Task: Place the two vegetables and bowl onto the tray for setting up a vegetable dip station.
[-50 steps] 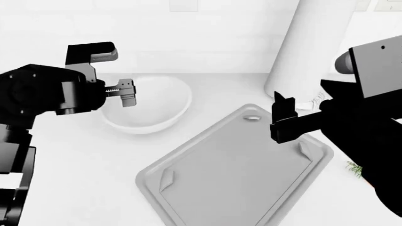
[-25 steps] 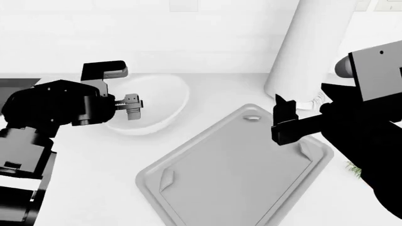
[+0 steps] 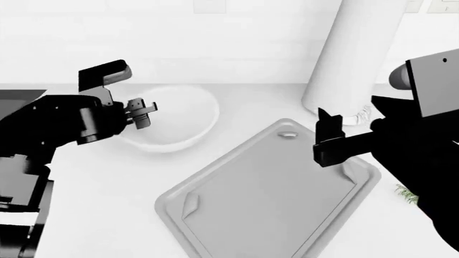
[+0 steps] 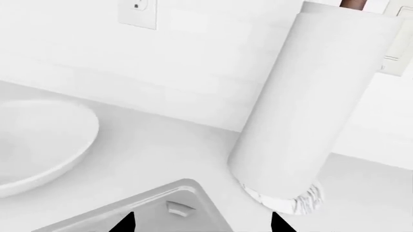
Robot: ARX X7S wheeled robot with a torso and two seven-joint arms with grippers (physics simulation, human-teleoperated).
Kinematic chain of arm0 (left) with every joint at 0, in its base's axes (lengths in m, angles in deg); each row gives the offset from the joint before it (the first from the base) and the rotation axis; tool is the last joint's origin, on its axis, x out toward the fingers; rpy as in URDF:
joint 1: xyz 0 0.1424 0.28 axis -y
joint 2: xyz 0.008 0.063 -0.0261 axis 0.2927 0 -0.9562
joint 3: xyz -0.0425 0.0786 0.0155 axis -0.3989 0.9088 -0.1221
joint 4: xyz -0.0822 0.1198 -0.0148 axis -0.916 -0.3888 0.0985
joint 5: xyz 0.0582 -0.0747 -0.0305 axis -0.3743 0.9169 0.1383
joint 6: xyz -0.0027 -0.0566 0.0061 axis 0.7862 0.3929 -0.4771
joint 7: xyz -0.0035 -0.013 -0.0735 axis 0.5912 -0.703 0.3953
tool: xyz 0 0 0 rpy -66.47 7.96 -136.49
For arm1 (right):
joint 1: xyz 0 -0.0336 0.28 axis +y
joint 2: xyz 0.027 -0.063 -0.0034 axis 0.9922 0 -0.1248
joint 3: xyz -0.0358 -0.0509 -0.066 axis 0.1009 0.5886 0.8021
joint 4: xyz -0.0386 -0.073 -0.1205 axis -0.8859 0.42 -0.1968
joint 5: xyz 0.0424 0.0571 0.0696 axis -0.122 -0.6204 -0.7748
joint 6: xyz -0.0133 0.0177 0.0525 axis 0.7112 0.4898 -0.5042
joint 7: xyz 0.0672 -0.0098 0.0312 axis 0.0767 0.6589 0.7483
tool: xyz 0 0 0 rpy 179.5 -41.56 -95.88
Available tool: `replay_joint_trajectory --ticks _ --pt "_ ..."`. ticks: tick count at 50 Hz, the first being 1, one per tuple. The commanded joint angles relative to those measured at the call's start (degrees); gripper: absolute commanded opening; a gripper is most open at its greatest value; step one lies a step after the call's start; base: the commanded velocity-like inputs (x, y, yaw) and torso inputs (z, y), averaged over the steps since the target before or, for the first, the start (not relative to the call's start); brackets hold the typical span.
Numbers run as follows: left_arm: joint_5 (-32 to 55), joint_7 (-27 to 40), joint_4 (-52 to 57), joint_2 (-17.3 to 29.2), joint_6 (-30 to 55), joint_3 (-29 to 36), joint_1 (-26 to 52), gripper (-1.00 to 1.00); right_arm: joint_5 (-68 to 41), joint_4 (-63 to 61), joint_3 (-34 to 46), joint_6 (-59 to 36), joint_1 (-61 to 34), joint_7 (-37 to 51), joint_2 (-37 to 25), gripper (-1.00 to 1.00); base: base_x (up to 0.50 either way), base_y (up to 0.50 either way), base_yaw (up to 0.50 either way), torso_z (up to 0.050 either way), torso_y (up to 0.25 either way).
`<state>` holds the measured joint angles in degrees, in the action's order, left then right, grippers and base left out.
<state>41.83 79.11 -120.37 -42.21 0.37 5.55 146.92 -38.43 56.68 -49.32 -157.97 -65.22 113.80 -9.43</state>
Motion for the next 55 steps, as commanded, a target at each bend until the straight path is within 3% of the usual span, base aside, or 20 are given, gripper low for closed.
replay_joint_trajectory --ticks 1,31,50,55 --pt "0.3 4.3 5.3 3.1 0.2 -3.8 -4.0 -1.0 -1.2 -0.7 -0.2 1.0 0.1 0.7 -1.2 1.0 0.0 0.0 0.0 0.0 0.0" --pt "16.5 1.3 19.6 6.2 -0.5 -17.8 -9.2 -1.0 -6.9 -3.5 -0.4 4.3 -1.5 4.5 -5.0 1.0 0.0 0.0 0.0 0.0 0.0" --pt "27.0 0.2 27.1 4.7 -1.6 -25.5 -12.1 -1.0 -8.1 -5.6 -2.6 6.3 0.8 4.7 -7.6 1.0 0.0 0.0 0.0 0.0 0.0" --pt "29.5 1.4 28.4 4.2 0.9 -24.8 -12.4 -1.0 -10.0 -5.8 -2.6 7.0 -0.5 5.9 -8.9 1.0 0.0 0.0 0.0 0.0 0.0"
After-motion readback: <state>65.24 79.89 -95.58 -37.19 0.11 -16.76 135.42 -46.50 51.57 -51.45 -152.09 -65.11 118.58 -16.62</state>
